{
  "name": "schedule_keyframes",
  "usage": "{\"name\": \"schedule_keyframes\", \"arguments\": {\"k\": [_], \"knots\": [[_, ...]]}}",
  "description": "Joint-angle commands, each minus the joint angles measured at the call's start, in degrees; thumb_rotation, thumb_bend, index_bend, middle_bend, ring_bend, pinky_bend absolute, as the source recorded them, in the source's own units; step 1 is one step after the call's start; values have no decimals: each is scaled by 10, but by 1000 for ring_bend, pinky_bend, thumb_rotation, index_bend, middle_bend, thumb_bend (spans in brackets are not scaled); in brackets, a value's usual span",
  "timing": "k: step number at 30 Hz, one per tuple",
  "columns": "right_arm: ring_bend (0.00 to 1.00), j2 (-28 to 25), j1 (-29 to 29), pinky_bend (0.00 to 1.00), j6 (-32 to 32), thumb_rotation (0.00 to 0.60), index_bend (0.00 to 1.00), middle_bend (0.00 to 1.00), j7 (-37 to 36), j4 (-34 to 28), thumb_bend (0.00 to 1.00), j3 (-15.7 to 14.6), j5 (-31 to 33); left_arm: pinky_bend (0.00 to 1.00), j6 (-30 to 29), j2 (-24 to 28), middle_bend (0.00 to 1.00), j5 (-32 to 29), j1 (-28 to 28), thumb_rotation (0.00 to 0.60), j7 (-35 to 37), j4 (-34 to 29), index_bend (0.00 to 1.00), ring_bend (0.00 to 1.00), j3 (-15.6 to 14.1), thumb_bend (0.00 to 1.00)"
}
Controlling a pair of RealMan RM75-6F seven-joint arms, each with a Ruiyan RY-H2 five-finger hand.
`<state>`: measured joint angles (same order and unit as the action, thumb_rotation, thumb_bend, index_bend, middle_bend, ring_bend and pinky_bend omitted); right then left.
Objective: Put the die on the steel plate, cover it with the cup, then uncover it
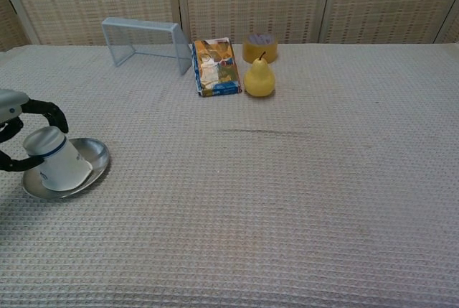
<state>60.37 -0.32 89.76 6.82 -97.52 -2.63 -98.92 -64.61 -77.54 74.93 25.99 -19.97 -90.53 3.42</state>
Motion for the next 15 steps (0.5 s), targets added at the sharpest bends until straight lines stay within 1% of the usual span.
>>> {"name": "schedule_keyframes", "arguments": {"k": [1,3,5,10,13,15], "knots": [[0,0,0,0,-1,525,0,0,0,0,173,0,1,1000,-1,9,681,14,-1,600,26,-11,532,830,-1,365],[0,1,1,0,-3,525,0,0,2,0,173,0,2,1000,-2,7,681,16,0,600,34,-5,530,829,1,366],[0,1,1,0,-3,525,0,0,3,-1,173,0,2,1000,-8,-3,682,12,3,600,21,17,531,829,7,369],[0,1,-1,0,2,524,0,0,2,-1,173,1,2,1000,-15,-31,687,-27,8,600,-32,67,539,832,26,371],[0,0,-2,0,2,525,0,0,1,-1,173,2,4,1000,-32,-39,697,-26,5,600,-42,78,547,842,29,367],[0,0,0,0,0,525,0,0,0,-1,173,2,4,1000,-33,-39,702,-26,4,600,-45,78,551,845,27,368]]}}
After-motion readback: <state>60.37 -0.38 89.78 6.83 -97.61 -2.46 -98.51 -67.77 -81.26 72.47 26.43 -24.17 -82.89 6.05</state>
